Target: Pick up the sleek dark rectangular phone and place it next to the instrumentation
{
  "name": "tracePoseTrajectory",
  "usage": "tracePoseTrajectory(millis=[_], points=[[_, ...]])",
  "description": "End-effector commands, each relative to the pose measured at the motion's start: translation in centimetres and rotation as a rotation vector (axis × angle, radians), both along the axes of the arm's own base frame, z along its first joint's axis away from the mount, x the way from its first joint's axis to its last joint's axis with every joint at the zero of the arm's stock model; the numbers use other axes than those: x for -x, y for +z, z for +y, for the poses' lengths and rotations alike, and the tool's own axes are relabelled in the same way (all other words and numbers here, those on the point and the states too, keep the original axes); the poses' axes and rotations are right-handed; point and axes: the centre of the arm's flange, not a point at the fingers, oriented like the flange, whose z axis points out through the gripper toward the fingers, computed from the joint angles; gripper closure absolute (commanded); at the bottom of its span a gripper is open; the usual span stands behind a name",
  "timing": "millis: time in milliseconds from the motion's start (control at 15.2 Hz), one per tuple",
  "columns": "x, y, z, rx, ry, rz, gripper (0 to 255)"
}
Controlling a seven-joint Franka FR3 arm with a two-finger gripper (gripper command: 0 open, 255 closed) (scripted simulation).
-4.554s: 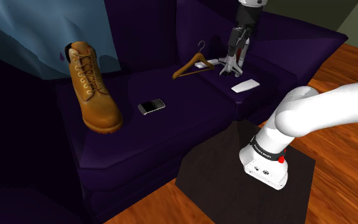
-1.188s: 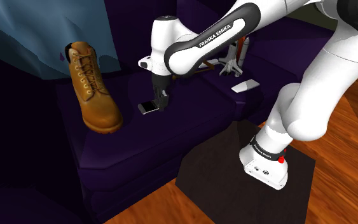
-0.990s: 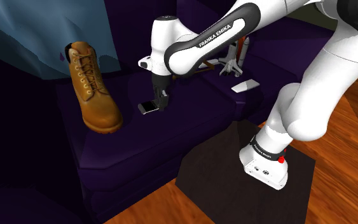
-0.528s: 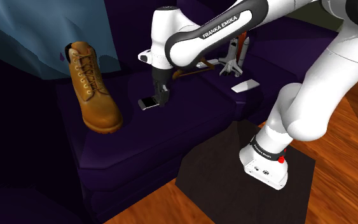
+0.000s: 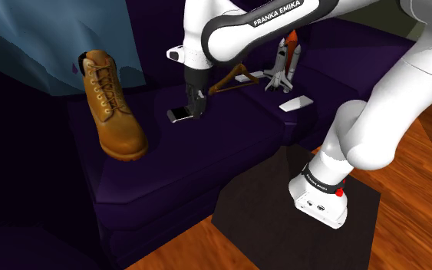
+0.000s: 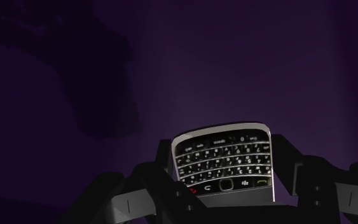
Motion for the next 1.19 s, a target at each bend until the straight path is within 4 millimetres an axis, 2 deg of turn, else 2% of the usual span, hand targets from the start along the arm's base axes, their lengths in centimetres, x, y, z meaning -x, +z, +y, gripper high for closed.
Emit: tracePoseTrajectory(millis=[0,198,1122], points=[[-0.3,1.1,0.0,0.0,0.0,0.0,255],[-0.2,2.2,0.0,0.0,0.0,0.0,255],[6.9,2.2,-17.0,0.0,0.0,0.0,255]])
